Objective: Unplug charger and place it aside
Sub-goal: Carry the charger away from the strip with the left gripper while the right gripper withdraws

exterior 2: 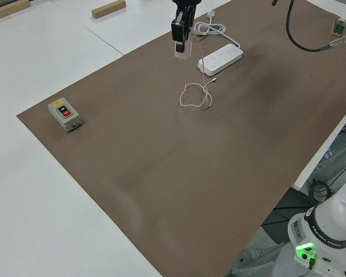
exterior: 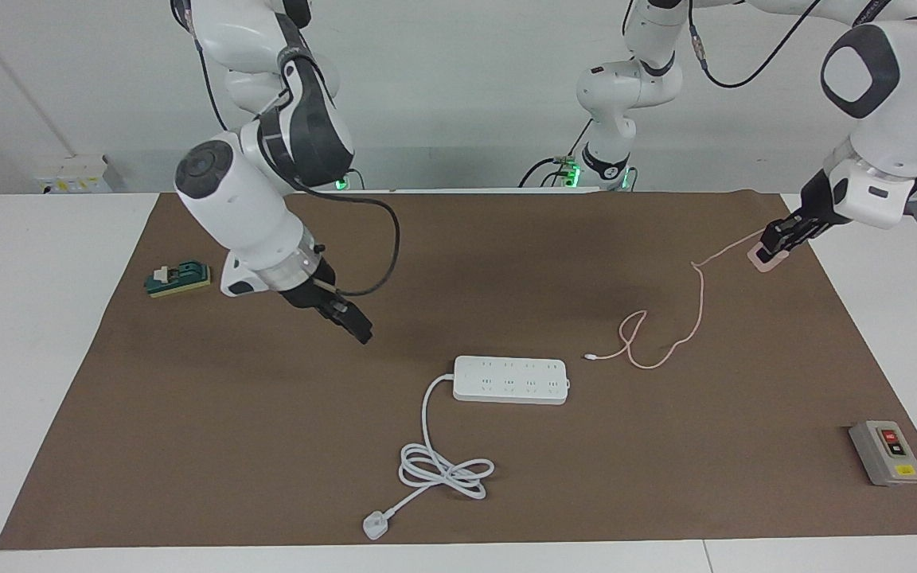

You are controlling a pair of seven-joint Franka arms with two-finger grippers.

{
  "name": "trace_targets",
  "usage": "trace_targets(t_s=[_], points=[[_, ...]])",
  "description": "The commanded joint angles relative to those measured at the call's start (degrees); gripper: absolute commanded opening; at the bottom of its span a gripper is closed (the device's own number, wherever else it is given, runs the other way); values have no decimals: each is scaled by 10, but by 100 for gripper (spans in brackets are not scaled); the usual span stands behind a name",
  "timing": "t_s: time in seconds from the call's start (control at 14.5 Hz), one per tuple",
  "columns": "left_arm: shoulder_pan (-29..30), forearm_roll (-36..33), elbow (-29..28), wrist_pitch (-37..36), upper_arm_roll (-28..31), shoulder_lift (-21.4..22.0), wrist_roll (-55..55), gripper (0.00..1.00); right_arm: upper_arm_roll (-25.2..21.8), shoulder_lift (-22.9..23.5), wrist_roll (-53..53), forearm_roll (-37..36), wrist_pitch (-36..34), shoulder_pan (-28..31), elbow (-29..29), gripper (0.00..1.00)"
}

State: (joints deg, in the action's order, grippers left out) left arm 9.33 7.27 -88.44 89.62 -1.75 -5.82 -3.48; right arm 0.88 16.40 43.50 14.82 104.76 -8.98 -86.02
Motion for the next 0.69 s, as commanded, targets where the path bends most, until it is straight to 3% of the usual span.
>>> trace_targets(t_s=[0.0,0.21,0.62], points=[[45,48,-63,16,-7,36,112,0,7,-43,-95,-14,-28,44,-29,100],[98,126,-163,47,-6,67,219,0,7,-74,-184,-57,-55,58,-29,100],[88,248,-283,122,-7,77,262,0,-6,-124,-239,-86,-147,48,-29,100]])
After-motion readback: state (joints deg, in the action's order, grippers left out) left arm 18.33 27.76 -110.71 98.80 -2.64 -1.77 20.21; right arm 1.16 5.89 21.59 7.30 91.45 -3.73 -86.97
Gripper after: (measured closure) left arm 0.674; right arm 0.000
